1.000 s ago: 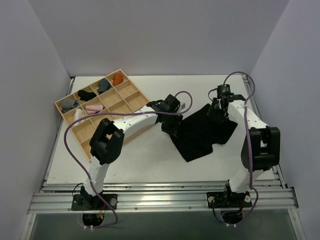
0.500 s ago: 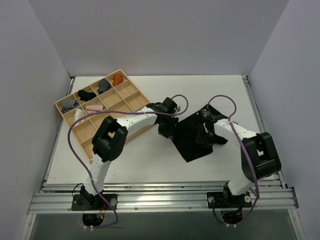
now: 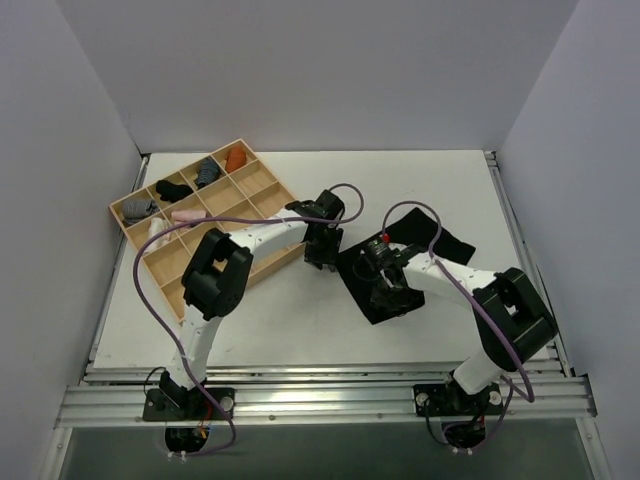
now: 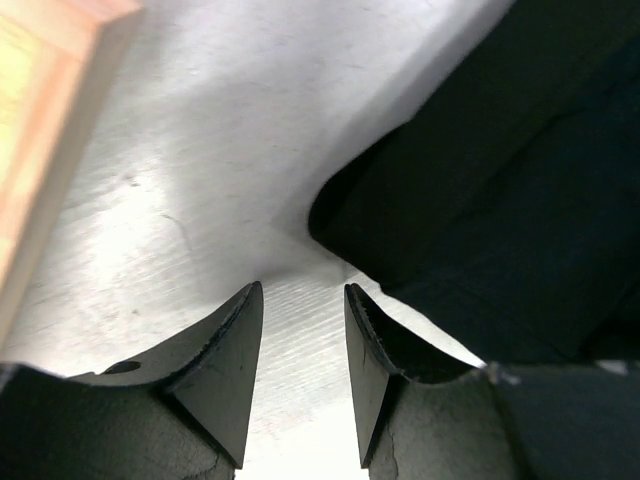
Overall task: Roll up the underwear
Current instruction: Flatten the underwear, then fold the underwear
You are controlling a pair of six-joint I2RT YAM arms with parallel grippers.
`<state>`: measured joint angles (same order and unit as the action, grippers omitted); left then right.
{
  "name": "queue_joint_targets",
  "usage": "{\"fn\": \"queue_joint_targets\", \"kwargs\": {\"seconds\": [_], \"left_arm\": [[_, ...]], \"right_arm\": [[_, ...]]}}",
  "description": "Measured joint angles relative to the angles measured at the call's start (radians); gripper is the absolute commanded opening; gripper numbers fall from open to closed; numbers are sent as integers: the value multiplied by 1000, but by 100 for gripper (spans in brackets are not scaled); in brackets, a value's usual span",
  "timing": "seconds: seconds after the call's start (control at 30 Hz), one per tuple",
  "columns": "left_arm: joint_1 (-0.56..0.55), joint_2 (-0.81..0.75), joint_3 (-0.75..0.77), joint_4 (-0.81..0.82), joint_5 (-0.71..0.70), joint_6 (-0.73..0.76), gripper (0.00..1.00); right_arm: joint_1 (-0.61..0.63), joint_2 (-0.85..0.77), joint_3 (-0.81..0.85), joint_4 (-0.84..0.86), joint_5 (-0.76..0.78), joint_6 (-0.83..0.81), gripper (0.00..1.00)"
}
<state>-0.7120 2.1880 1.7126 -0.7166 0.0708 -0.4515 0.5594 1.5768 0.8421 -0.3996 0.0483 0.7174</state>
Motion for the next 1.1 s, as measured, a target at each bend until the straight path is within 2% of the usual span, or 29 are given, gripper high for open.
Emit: {"fn": "queue_joint_targets", "kwargs": {"seconds": [0.17,0.33,0.43,0.53,0.7,0.9,1.1], "left_arm": [[0,-11,5,-8,-4,-13,47],[-16,-53,2,7,25,-52,47],[-45,-97,-25,37,35,-91,47],[-87,-144,-83,84,52,-140,47],[-132,-143,-131,153,92,-215,47],[-166,-98,-134,229,121,-279,47],[-190,-47,-158,263,124,-326,46]], "right_arm": [[87,-35,6,-38,5,48,22],[49,-63,129,-114,55,54,22],[-77,-65,205,-111,69,36,20],[-267,-63,255,-105,90,21,19],[-494,-11,322,-79,73,12,19],[-624,144,380,-23,19,-6,19],[-698,270,382,9,-6,-22,19]]}}
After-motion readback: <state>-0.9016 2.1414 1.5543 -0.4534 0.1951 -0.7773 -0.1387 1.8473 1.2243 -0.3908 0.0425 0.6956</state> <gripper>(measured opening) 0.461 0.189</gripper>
